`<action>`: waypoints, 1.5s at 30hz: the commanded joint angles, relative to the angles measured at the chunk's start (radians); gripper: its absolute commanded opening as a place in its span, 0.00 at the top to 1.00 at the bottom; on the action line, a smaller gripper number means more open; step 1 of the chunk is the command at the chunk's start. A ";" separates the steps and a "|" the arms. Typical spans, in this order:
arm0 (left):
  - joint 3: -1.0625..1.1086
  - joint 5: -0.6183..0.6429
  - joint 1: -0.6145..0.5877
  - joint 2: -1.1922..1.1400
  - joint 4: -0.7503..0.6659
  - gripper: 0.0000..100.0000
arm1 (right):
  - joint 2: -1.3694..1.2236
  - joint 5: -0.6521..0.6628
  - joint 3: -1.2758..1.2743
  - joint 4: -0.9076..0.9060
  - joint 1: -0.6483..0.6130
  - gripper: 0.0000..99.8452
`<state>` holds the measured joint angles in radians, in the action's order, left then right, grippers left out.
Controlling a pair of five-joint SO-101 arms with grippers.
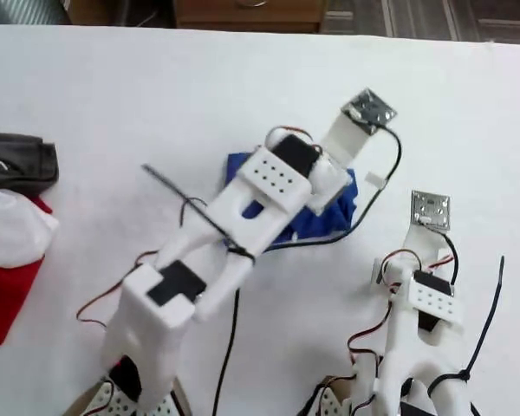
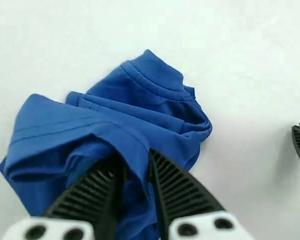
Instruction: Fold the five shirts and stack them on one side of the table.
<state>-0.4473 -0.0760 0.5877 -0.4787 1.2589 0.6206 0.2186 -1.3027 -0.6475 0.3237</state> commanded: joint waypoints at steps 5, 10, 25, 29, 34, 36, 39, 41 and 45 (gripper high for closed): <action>-0.061 0.011 0.018 -0.026 -0.012 0.97 | 0.035 -0.009 0.005 0.016 0.002 0.98; -0.131 0.011 0.017 -0.026 0.031 0.81 | 0.035 -0.009 0.005 0.016 0.002 0.98; -0.499 -0.055 -0.322 -0.023 0.376 0.98 | 0.035 -0.009 0.005 0.016 0.002 0.98; -0.532 -0.075 -0.474 -0.006 0.476 0.97 | 0.035 -0.009 0.005 0.016 0.002 0.98; -0.562 -0.075 -0.640 0.071 0.526 0.97 | 0.035 -0.009 0.005 0.016 -0.001 0.98; -0.519 -0.075 -0.703 0.143 0.528 0.97 | 0.035 -0.005 0.005 0.016 -0.021 0.98; -0.384 -0.107 -0.787 0.298 0.528 0.97 | 0.035 -0.002 0.005 0.015 -0.036 0.98; -0.251 -0.152 -0.833 0.431 0.528 0.97 | 0.035 0.000 0.005 0.013 -0.036 0.98; 0.094 -0.209 -0.944 0.718 0.493 0.97 | 0.035 0.000 0.005 0.010 -0.039 0.98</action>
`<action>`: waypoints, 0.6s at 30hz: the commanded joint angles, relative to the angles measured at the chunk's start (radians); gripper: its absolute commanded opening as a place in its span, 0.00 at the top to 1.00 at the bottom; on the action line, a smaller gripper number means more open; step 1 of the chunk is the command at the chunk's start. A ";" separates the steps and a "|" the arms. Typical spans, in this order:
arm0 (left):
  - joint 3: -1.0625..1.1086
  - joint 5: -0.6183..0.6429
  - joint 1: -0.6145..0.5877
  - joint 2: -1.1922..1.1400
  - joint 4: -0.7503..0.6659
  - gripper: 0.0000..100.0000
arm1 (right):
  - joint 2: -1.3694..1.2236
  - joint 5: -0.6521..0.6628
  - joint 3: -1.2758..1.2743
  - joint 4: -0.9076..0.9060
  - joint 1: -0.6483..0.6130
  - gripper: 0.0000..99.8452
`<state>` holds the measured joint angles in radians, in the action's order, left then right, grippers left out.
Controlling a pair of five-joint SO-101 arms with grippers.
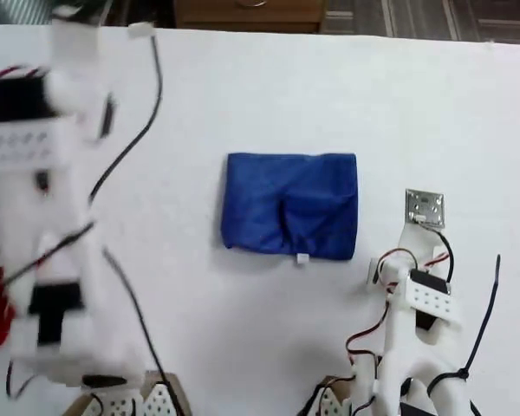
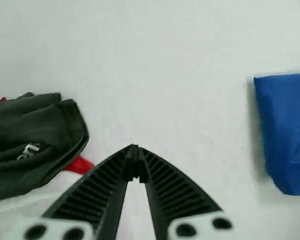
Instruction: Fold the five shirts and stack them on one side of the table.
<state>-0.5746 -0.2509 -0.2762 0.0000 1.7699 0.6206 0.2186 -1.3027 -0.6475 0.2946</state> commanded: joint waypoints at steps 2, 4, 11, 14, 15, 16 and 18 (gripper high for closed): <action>0.435 -0.043 -0.147 0.373 -0.091 0.97 | 0.035 0.000 0.005 0.008 -0.010 0.98; 0.682 -0.041 -0.210 0.497 -0.203 0.97 | 0.035 0.000 0.006 0.008 -0.007 0.98; 1.512 -0.095 -0.273 0.864 -0.647 0.97 | 0.024 0.054 0.203 -0.133 -0.036 0.98; 1.725 -0.118 -0.275 0.985 -0.755 0.97 | 0.022 0.057 0.400 -0.337 -0.107 0.98; 1.770 -0.118 -0.275 1.020 -0.773 0.97 | 0.022 0.057 0.468 -0.389 -0.137 0.98; 1.805 -0.117 -0.275 1.049 -0.784 0.97 | 0.022 0.057 0.529 -0.437 -0.173 0.98; 1.862 -0.095 -0.275 1.100 -0.795 0.97 | 0.022 0.054 0.635 -0.509 -0.257 0.98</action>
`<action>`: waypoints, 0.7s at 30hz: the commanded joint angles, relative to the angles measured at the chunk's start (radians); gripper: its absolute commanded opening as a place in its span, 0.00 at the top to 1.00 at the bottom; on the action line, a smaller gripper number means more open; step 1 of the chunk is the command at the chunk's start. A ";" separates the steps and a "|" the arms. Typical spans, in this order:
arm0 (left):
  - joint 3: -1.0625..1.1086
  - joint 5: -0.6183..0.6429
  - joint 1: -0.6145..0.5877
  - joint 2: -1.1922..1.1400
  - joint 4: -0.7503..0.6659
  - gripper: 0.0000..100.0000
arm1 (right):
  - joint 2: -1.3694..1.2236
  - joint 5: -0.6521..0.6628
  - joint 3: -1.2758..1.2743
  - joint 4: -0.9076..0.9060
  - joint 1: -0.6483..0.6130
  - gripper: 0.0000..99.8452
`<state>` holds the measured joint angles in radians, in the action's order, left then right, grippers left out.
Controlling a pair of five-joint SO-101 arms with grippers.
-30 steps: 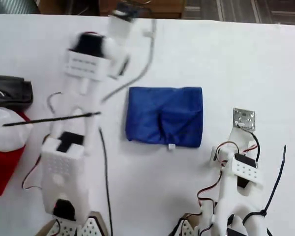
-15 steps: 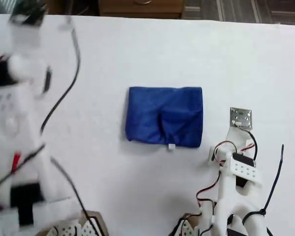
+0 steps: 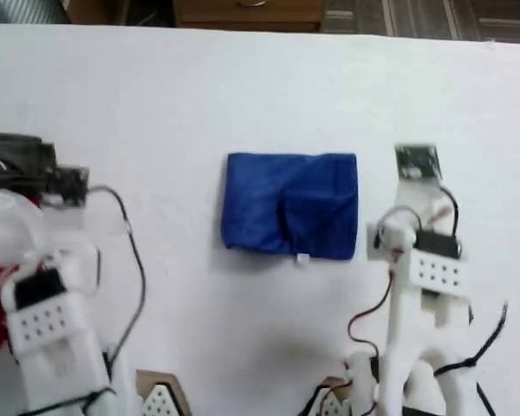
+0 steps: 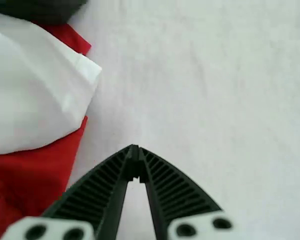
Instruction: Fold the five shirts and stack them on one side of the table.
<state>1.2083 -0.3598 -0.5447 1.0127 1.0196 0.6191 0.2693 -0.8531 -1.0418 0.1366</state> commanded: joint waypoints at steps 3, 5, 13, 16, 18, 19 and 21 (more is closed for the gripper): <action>0.154 0.066 -0.005 0.130 -0.091 0.97 | 0.024 0.002 0.273 -0.157 -0.257 0.98; 0.205 0.068 -0.005 0.141 -0.138 0.97 | 0.008 0.000 0.299 -0.148 -0.351 0.98; 0.297 0.068 0.002 0.144 -0.255 0.97 | -0.450 0.005 0.516 -0.067 -0.490 0.98; 0.298 0.068 0.002 0.144 -0.255 0.97 | -0.665 0.005 0.706 -0.139 -0.487 0.98; 0.298 0.068 0.002 0.144 -0.255 0.97 | -0.783 0.005 0.844 -0.222 -0.492 0.98; 0.298 0.068 0.002 0.144 -0.255 0.97 | -0.832 0.003 0.911 -0.268 -0.493 0.98; 0.298 0.068 0.002 0.144 -0.255 0.97 | -0.915 0.000 1.031 -0.340 -0.493 0.98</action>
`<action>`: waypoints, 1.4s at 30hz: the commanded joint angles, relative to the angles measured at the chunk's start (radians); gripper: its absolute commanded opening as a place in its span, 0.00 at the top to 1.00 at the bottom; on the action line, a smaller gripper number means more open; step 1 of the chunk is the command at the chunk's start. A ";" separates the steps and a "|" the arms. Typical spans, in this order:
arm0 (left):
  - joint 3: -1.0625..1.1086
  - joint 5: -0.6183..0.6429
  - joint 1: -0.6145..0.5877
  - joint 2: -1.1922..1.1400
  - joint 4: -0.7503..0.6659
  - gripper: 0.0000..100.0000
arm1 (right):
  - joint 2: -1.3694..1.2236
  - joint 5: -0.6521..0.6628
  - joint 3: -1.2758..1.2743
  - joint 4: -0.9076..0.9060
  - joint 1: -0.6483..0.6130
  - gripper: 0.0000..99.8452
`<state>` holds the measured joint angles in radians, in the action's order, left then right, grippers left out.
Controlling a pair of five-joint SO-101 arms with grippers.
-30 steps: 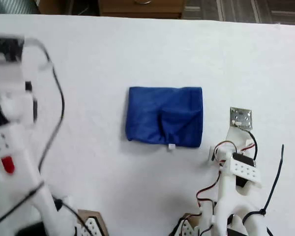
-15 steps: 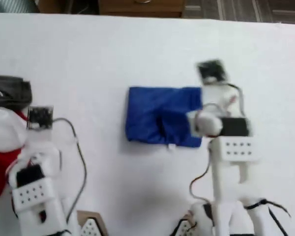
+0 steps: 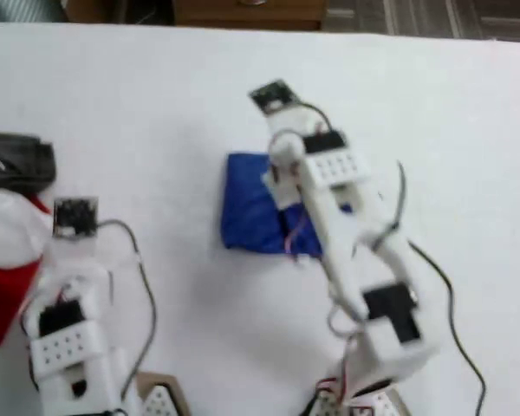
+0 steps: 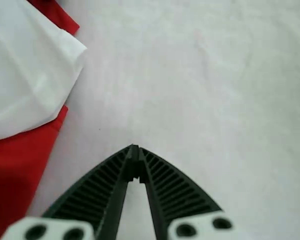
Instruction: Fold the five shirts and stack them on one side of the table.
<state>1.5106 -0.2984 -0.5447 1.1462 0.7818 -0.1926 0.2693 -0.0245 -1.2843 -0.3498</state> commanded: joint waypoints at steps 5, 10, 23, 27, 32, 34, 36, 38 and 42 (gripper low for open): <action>-0.004 0.006 0.002 0.011 -0.017 0.97 | -0.263 -0.002 0.405 -0.240 -0.008 0.98; -0.004 0.006 0.002 0.011 -0.018 0.97 | -0.360 0.006 0.511 -0.294 -0.016 0.98; -0.004 0.006 0.002 0.011 -0.018 0.97 | -0.395 0.008 0.523 -0.461 0.116 0.98; -0.004 0.006 0.002 0.011 -0.018 0.97 | -0.358 0.069 0.496 -0.481 0.159 0.98; -0.004 0.006 0.002 0.011 -0.018 0.97 | -0.268 0.112 0.385 -0.483 0.180 0.98; -0.004 0.006 0.002 0.011 -0.018 0.97 | -0.211 0.129 0.305 -0.483 0.180 0.98; -0.004 0.006 0.002 0.011 -0.018 0.97 | -0.145 0.144 0.232 -0.483 0.174 0.98; -0.004 0.006 0.002 0.011 -0.018 0.97 | -0.082 0.163 0.222 -0.481 0.153 0.98; -0.004 0.006 0.002 0.011 -0.018 0.97 | -0.001 0.161 0.276 -0.430 0.082 0.98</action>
<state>1.5106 -0.2984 -0.5432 1.1462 0.7802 -0.2969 0.4227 0.2117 -1.7415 -0.2209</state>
